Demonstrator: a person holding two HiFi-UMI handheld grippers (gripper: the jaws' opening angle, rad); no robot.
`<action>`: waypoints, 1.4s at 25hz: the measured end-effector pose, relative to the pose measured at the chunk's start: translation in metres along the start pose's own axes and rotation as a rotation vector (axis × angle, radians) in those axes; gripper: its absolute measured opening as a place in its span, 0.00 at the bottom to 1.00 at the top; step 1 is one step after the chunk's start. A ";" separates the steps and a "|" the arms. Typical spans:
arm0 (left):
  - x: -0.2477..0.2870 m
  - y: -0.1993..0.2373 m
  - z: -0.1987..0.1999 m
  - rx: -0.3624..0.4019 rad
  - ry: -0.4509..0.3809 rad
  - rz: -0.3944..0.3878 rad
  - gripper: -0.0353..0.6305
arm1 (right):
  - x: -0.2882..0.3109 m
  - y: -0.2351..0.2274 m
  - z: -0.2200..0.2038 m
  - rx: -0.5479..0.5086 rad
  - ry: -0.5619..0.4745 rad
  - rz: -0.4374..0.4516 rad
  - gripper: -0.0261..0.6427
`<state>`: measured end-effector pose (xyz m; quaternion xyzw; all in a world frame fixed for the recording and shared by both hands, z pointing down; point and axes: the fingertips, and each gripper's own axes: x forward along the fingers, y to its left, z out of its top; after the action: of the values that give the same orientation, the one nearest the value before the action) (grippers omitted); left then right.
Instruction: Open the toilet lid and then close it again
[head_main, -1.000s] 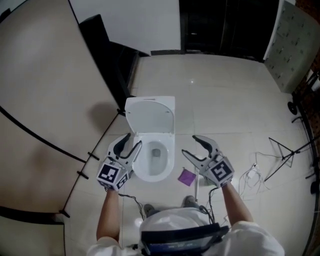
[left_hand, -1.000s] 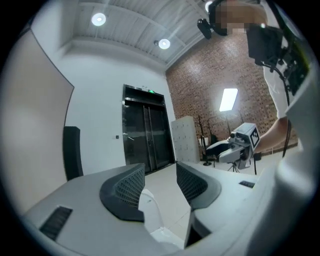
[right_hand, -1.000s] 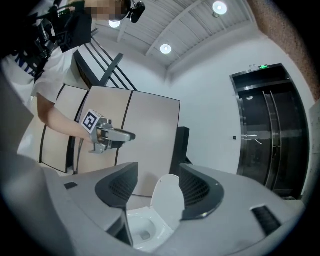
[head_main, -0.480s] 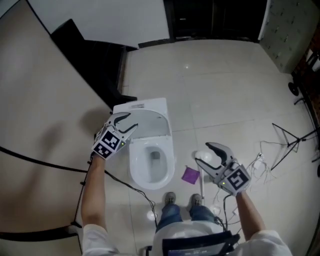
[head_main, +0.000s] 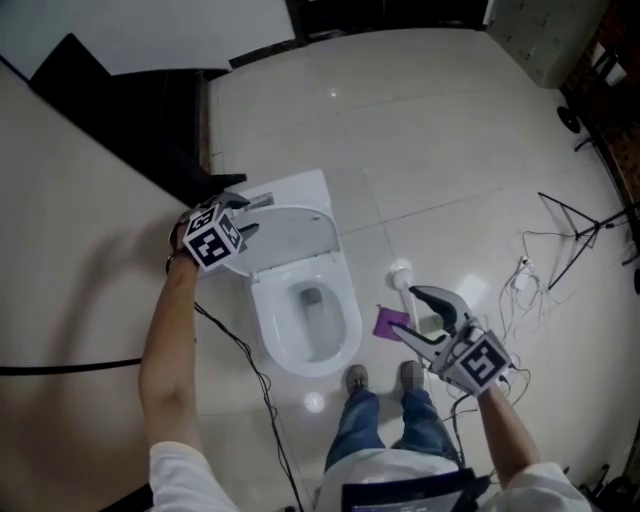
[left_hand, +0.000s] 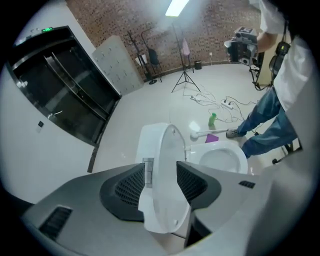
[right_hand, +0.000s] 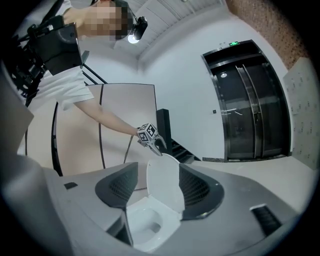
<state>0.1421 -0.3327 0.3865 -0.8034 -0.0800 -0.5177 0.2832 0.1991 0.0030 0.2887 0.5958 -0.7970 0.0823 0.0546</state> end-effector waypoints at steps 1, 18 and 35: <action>0.007 0.001 -0.003 -0.003 0.015 -0.018 0.34 | 0.002 0.003 -0.004 0.008 0.005 0.001 0.41; -0.020 -0.170 -0.006 0.035 0.076 -0.057 0.11 | -0.018 -0.009 -0.026 0.028 0.010 0.105 0.41; 0.093 -0.478 -0.051 -0.133 0.151 0.408 0.17 | -0.011 0.085 -0.244 0.041 0.258 0.402 0.41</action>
<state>-0.0576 0.0195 0.6609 -0.7785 0.1400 -0.5126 0.3339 0.1176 0.0844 0.5201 0.4106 -0.8843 0.1830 0.1262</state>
